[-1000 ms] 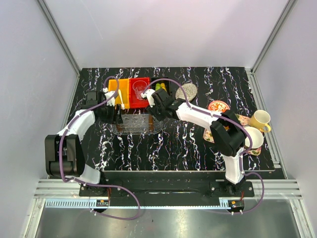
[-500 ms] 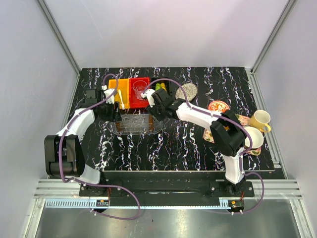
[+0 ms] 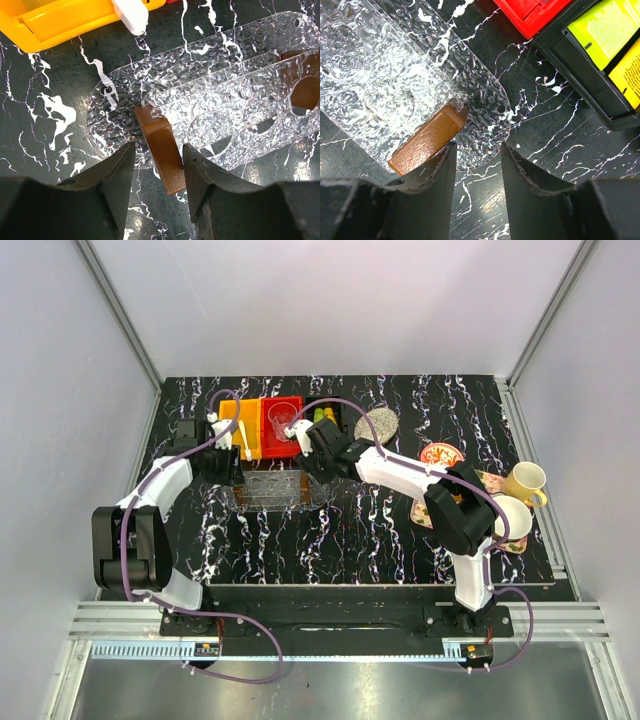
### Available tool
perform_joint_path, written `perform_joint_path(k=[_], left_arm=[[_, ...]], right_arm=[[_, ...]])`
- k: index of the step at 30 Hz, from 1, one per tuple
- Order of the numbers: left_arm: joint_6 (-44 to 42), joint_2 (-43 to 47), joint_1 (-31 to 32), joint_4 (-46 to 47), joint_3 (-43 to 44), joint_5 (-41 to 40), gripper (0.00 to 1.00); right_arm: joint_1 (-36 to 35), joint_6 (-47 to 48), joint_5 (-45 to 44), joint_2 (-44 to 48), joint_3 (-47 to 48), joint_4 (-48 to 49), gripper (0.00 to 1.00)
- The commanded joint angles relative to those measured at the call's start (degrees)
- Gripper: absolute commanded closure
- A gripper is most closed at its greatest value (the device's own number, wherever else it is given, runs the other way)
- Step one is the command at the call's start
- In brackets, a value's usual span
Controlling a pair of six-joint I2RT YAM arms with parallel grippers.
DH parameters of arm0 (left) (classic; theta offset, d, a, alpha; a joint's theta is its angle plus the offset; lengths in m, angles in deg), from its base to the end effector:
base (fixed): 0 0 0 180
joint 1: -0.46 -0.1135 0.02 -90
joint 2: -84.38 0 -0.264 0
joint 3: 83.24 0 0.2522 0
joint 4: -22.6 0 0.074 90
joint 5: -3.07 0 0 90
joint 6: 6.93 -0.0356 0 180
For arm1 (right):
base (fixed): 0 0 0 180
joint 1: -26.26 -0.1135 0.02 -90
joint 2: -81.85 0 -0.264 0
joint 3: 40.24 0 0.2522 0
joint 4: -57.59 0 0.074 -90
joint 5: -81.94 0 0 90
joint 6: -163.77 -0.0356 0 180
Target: Prepare toiletry sets of a toothbrush and toothpaste on the tray
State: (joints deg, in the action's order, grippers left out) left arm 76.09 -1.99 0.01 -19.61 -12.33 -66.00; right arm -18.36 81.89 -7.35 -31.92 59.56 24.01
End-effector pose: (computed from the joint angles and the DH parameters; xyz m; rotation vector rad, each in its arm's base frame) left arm 0.3038 -0.0103 0.2191 0.2790 2.5149 -0.4183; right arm 0.3165 0.3130 0.2134 -1.0818 2.1691 0.3091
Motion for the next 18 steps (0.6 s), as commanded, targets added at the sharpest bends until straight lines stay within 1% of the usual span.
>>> perform_joint_path(k=[1, 3, 11, 18], left_arm=[[0.22, -0.73, 0.18, 2.69, 2.44, -0.89, 0.55], [0.3, -0.91, 0.18, 2.78, 2.44, -0.98, 0.57], [0.66, -0.56, 0.1, 3.22, 2.27, -2.29, 0.64], [1.27, 0.76, 0.18, 3.05, 1.3, -4.05, 0.64]], right_arm=[[-0.64, 0.84, -0.45, 1.45, 0.71, 0.92, 0.54], [-0.73, 1.11, -1.75, 1.71, 0.71, 0.92, 0.54], [-0.73, 1.37, -2.12, 1.8, 0.88, 1.0, 0.54], [-0.73, 1.28, -1.85, 1.8, 0.88, 0.92, 0.54]])
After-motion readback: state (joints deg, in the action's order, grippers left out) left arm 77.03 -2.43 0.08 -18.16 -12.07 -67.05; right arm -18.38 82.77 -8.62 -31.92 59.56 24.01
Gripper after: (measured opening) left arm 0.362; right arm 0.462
